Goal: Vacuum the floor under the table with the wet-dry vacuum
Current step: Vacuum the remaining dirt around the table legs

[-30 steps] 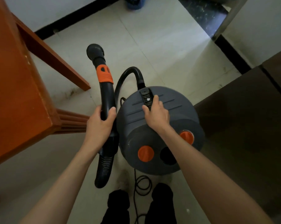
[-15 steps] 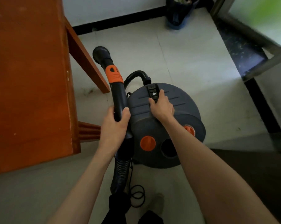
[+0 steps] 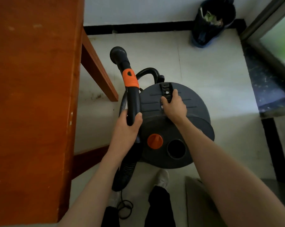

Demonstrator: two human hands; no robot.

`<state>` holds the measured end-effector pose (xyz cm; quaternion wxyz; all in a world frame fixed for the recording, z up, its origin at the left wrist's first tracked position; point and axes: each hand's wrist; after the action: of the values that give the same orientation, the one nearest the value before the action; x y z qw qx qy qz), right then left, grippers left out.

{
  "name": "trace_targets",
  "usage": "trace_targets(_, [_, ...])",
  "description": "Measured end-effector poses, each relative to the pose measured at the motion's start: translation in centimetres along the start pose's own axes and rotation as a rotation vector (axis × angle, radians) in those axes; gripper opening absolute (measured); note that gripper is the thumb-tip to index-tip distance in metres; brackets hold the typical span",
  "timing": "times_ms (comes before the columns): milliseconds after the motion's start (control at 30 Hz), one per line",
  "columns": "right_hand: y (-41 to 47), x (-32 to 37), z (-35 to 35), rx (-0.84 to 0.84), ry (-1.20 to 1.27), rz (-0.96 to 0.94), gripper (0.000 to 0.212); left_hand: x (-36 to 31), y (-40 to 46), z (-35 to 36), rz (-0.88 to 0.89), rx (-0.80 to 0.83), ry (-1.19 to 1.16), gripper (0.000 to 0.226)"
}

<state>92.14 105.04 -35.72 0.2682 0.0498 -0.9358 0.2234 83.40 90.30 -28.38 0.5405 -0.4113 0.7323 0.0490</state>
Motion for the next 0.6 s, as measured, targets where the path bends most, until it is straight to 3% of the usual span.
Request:
trace_targets(300, [8.5, 1.4, -3.0, -0.090, -0.269, -0.200, 0.055, -3.7, 5.9, 2.5, -0.084, -0.056, -0.002, 0.019])
trace_targets(600, [16.4, 4.4, -4.4, -0.175, -0.323, -0.174, 0.056, -6.0, 12.1, 2.3, -0.114, -0.059, -0.039, 0.013])
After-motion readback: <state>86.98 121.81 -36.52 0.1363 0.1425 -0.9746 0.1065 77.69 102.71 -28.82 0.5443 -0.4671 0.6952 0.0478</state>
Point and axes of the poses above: each hand's wrist, its own y-axis towards the middle knuckle, its own z-axis out of the palm, x = y × z, and after that the axes turned 4 degrees about -x, right-handed
